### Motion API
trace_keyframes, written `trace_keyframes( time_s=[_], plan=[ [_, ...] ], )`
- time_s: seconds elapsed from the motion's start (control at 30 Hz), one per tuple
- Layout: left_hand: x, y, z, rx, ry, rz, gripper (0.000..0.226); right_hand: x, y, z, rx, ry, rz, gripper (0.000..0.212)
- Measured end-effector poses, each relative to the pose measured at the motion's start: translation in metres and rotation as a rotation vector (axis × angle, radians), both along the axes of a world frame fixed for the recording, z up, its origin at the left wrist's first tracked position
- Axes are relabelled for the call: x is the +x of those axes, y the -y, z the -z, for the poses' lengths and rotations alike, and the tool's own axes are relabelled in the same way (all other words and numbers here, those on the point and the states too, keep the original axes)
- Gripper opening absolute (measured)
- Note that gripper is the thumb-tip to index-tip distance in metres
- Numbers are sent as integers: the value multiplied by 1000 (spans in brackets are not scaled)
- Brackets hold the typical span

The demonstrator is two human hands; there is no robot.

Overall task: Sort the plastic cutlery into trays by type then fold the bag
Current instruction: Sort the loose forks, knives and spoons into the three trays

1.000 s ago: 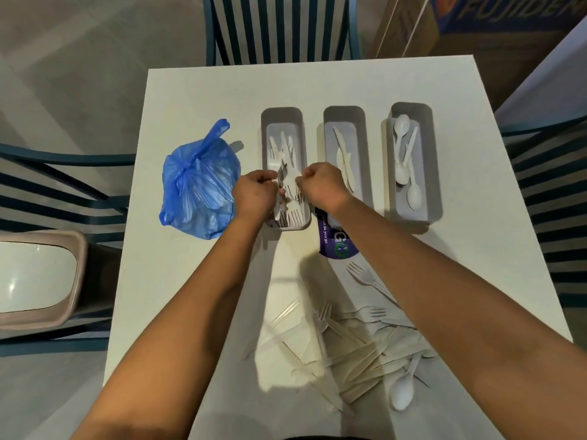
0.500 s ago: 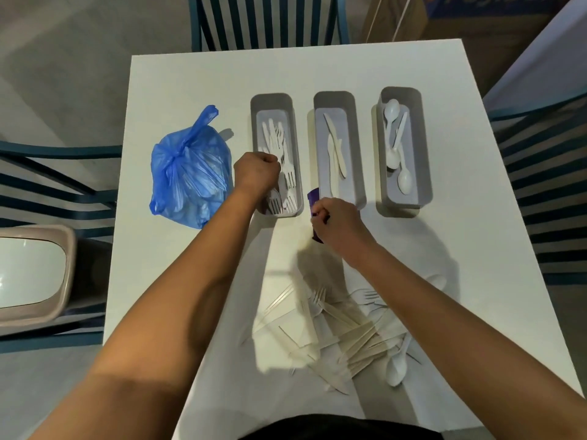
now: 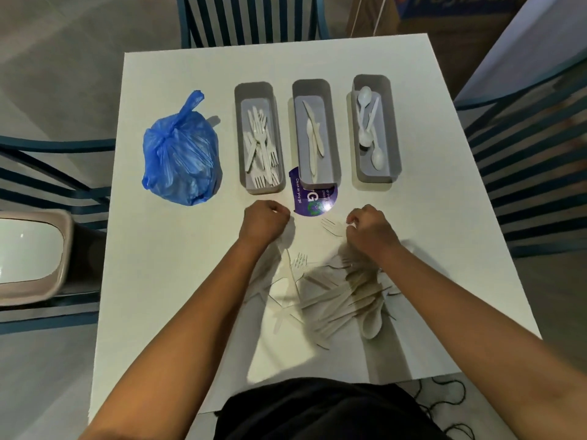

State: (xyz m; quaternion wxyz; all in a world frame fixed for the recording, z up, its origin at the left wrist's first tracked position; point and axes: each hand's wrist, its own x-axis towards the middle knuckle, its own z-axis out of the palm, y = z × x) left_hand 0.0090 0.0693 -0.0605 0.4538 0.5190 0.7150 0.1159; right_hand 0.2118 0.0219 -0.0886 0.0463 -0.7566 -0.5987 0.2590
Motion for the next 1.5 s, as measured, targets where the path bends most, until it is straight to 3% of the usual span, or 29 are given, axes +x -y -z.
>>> trace_keyframes(
  time_s=[0.23,0.37,0.5,0.63,0.9,1.1,1.2,1.5],
  plan=[
    [14,50,12,-61,-274,315,24,11,28,2,-91,93,-38,33],
    [18,67,17,-40,-386,436,47,11,34,4,-103,112,-38,31],
    [18,73,23,-52,-365,450,49,10,36,4,-125,119,-48,24],
    [17,73,21,-14,-329,402,31,8,36,4,-118,132,-61,23],
    [18,72,23,25,-299,375,25,-1,29,1,-93,11,-36,24],
    [29,78,21,293,-387,767,42,1,28,-2,-71,-54,16,24],
    [36,80,23,278,-431,995,38,5,27,-4,-68,-59,34,24],
    [35,68,16,292,-508,991,23,14,27,-7,-43,-119,82,22]
  ],
)
